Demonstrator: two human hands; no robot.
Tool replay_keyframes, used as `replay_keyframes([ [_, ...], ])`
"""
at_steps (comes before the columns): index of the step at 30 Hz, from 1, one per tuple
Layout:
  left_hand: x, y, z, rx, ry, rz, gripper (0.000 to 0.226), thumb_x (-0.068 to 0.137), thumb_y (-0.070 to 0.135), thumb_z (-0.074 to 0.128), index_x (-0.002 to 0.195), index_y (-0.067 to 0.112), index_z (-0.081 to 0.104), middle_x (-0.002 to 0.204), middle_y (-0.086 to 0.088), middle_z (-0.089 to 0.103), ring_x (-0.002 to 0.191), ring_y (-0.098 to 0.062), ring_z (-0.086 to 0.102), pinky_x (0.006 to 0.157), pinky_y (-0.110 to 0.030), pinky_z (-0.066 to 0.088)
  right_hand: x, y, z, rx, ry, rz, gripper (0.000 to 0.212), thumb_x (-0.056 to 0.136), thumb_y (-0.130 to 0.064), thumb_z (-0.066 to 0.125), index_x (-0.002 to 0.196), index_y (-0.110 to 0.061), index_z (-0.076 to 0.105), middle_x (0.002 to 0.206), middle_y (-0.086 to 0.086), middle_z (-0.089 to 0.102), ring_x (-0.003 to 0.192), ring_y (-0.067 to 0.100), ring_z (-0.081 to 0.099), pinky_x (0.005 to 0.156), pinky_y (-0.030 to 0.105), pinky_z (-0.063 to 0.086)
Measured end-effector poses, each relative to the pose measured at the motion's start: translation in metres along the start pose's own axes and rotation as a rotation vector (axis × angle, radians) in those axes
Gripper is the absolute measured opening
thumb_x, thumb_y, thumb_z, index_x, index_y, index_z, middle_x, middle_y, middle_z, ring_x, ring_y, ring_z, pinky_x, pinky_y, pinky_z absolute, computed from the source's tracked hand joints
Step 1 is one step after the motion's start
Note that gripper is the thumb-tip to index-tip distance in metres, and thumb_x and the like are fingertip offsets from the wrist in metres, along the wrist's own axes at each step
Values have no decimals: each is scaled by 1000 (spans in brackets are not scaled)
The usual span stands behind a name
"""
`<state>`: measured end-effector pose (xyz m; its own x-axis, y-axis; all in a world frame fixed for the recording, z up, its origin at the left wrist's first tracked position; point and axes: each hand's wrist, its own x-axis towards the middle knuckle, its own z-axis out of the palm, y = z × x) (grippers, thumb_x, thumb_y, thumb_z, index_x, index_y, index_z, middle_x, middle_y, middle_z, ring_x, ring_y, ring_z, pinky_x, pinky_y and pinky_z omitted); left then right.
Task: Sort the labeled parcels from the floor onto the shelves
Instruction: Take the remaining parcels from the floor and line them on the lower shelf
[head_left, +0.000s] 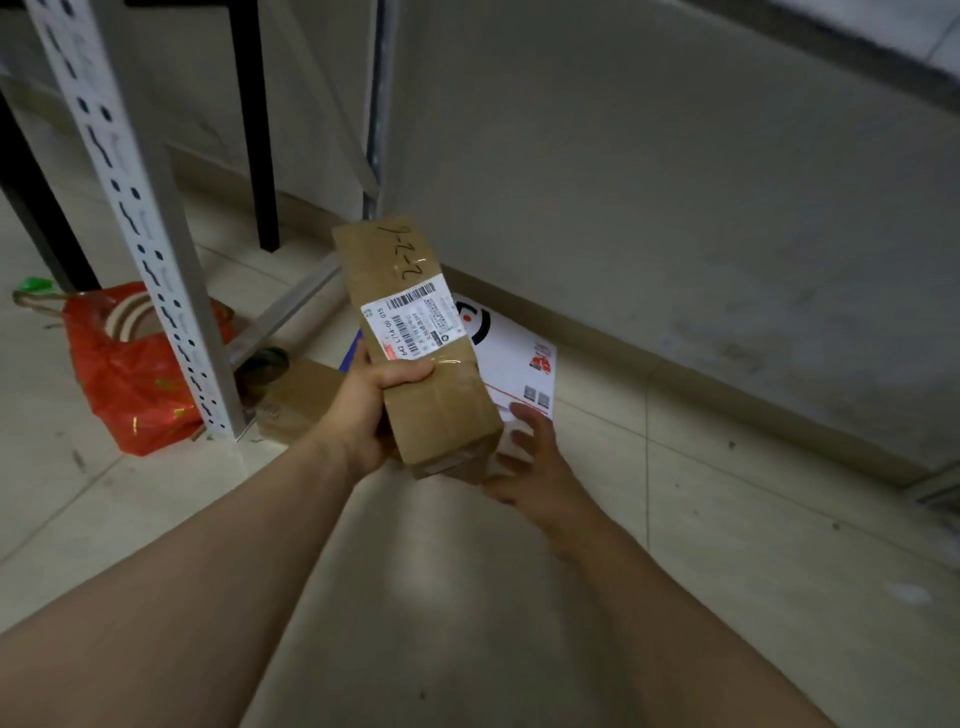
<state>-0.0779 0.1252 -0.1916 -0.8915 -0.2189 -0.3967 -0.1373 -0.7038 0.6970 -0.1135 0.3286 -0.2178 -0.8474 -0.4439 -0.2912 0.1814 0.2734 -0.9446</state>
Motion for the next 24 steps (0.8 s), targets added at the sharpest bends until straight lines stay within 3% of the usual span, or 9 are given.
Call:
replay_keyframes([
  [2, -17, 8, 6, -18, -100, -15, 39, 81, 7, 65, 118, 20, 67, 105, -7, 76, 83, -23, 76, 63, -35, 61, -12, -16, -21, 47, 70, 102, 76, 85, -2, 74, 140, -39, 37, 126, -5, 51, 112, 17, 60, 91, 42, 58],
  [4, -33, 16, 11, -16, -207, -23, 39, 83, 2, 61, 118, 15, 67, 105, -9, 76, 83, -24, 75, 65, -36, 62, -23, -34, -35, 116, 64, 158, 68, 86, -27, 78, 141, -39, 40, 129, -1, 56, 117, 24, 59, 99, 50, 53],
  [7, -52, 31, 13, 127, -323, -108, 47, 75, 1, 63, 120, 13, 69, 111, -13, 74, 89, -28, 74, 72, -38, 62, -31, -61, -44, 143, -10, 155, 89, 66, -62, 82, 142, -39, 44, 135, 2, 55, 121, 24, 59, 99, 53, 52],
  [9, -64, 42, 10, 289, -405, -205, 45, 75, -3, 63, 116, 12, 72, 114, -16, 73, 94, -31, 73, 74, -39, 61, -34, -80, -39, 117, -68, 119, 98, 58, -70, 82, 143, -38, 44, 136, 4, 55, 122, 25, 60, 97, 52, 51],
  [12, -75, 55, 2, 497, -485, -293, 53, 68, -4, 65, 120, 5, 65, 115, -21, 71, 96, -34, 72, 77, -41, 60, -36, -104, -29, 168, -122, 15, 93, 54, -76, 81, 129, -28, 55, 124, 12, 60, 115, 34, 61, 95, 50, 50],
  [15, -88, 63, -2, 633, -507, -349, 50, 67, -6, 64, 116, 2, 64, 107, -21, 73, 88, -32, 74, 73, -41, 60, -36, -112, -33, 321, -68, -16, 110, 48, -78, 81, 137, -21, 56, 128, 13, 68, 118, 37, 65, 102, 65, 45],
  [17, -95, 67, -5, 718, -546, -339, 55, 67, -8, 64, 119, 8, 63, 110, -21, 72, 92, -34, 73, 73, -42, 59, -40, -109, -40, 373, -50, -33, 95, 59, -70, 80, 135, -18, 57, 119, 9, 72, 108, 33, 70, 98, 67, 47],
  [20, -101, 71, -8, 794, -634, -323, 71, 70, -14, 62, 130, 25, 57, 120, -22, 68, 102, -38, 69, 77, -45, 57, -49, -100, -50, 304, -108, -42, 51, 78, -48, 73, 118, -18, 64, 96, 3, 74, 90, 22, 73, 96, 59, 53],
  [24, -96, 70, -8, 851, -588, -291, 82, 68, -8, 70, 135, 35, 54, 126, -20, 65, 111, -43, 64, 87, -54, 55, -55, -98, -66, 228, -122, -14, 56, 75, -35, 79, 127, -17, 66, 109, 9, 73, 104, 28, 71, 89, 49, 58],
])
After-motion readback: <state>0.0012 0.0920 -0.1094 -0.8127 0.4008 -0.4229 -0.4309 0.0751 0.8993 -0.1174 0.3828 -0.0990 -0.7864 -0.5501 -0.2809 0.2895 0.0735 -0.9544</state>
